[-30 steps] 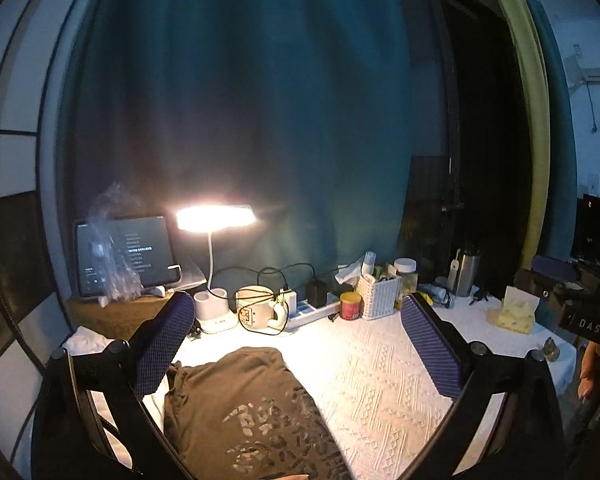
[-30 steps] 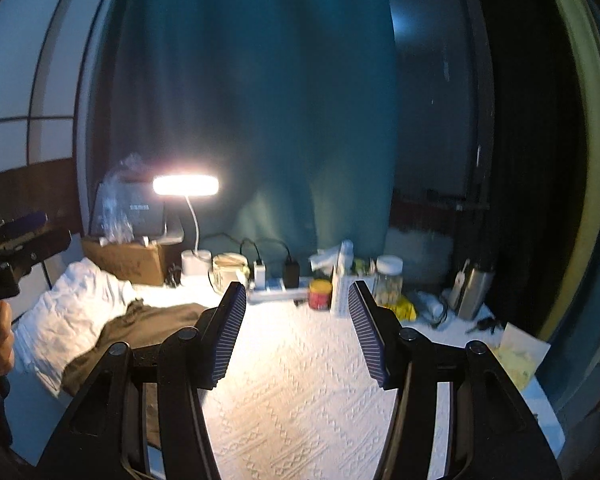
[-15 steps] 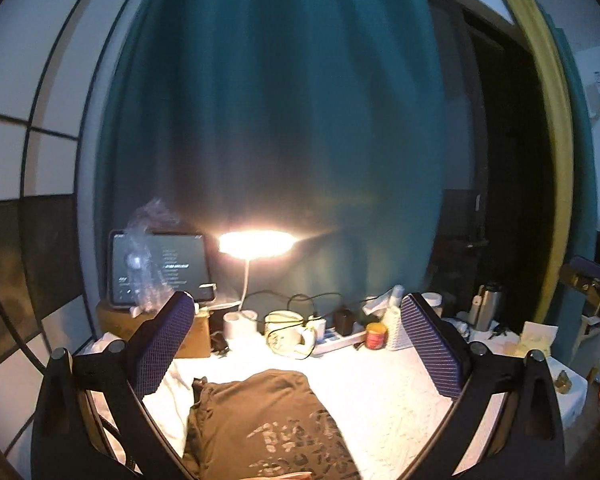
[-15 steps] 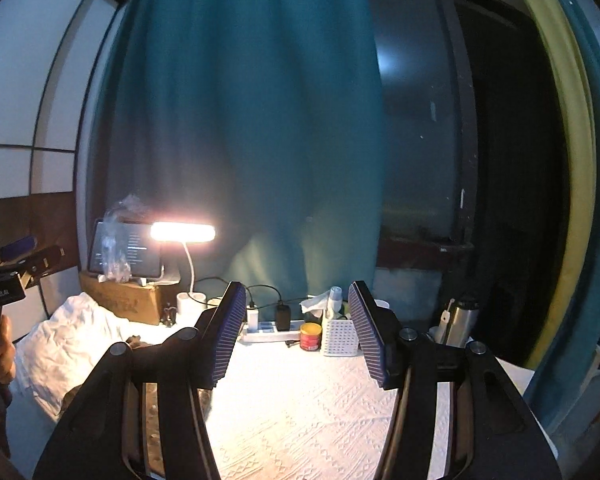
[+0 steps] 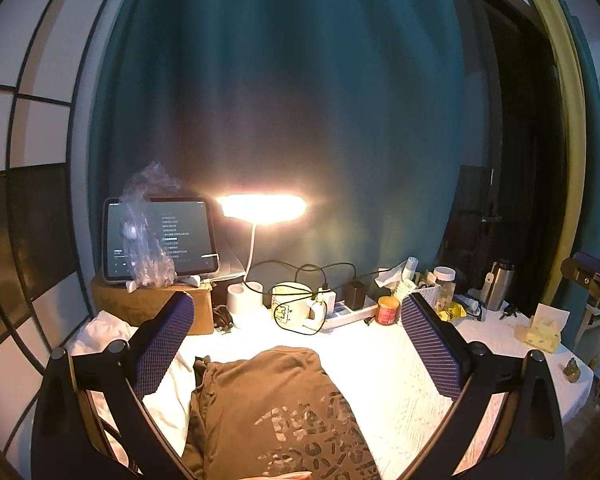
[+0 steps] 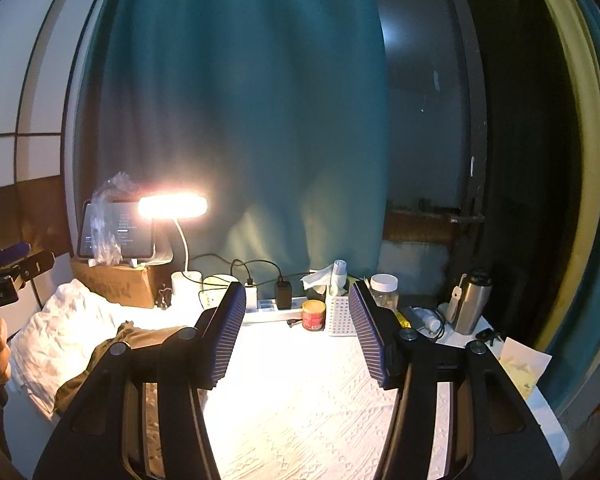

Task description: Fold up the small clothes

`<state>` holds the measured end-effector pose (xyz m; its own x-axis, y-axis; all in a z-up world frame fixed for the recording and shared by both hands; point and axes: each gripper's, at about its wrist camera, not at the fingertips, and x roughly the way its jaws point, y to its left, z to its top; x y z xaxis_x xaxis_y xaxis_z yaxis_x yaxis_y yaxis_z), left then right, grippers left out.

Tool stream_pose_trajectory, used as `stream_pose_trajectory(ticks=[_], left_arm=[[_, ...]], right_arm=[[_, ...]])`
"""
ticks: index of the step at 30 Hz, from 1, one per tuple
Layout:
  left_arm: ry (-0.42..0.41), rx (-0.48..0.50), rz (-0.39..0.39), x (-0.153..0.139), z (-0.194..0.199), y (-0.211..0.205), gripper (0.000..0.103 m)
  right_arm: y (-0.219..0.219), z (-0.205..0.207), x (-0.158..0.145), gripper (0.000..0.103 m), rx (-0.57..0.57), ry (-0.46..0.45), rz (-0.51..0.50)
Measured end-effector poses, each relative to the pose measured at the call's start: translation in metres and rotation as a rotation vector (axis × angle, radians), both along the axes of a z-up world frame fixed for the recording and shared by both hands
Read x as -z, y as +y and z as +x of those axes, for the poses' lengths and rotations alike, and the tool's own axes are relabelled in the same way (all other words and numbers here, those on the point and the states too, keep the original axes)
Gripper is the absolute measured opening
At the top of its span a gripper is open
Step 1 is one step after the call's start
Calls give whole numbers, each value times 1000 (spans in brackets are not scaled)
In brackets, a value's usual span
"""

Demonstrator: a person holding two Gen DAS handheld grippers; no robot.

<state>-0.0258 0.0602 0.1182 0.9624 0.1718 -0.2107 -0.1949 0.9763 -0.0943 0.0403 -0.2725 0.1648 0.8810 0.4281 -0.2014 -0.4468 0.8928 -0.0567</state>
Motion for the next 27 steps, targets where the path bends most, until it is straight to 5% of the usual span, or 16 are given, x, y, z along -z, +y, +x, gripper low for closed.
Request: stream_pose_trajectory(ticks=[27], left_arm=[[2, 35, 4, -2, 14, -1, 102]], right_arm=[[0, 24, 8, 57, 23, 36, 0]])
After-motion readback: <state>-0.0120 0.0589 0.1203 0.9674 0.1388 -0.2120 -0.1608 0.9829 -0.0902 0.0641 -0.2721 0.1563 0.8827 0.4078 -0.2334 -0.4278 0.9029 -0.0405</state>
